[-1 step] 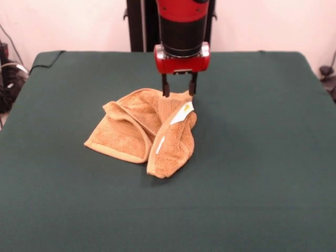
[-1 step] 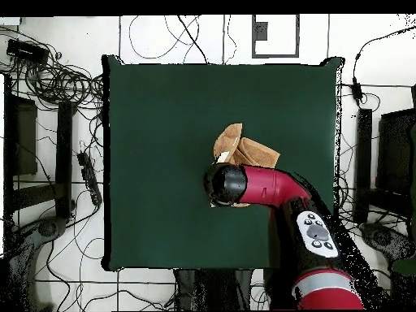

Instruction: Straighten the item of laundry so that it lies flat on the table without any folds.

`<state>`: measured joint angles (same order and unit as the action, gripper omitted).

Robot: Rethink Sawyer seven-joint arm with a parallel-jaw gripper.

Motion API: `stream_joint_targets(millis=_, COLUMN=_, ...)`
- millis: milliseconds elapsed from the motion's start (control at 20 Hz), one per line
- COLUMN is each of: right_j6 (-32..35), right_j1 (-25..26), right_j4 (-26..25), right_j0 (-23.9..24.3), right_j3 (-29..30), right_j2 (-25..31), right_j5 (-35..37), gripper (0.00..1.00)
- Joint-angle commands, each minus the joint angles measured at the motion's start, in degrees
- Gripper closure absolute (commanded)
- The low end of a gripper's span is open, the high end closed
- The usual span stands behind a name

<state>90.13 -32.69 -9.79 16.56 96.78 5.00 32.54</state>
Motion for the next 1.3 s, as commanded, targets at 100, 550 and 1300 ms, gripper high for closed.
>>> stream_joint_targets(millis=100, right_j6=5.7, right_j1=0.1, right_j4=2.9, right_j0=-2.0, right_j3=-4.1, right_j2=4.0, right_j5=8.6, gripper=0.0)
stream_joint_targets(millis=550, right_j6=6.0, right_j1=3.4, right_j4=3.7, right_j0=-0.8, right_j3=-2.7, right_j2=5.2, right_j5=5.9, gripper=0.0)
stream_joint_targets(millis=1300, right_j6=5.3, right_j1=7.4, right_j4=3.3, right_j0=0.5, right_j3=-1.9, right_j2=5.8, right_j5=3.2, gripper=0.0)
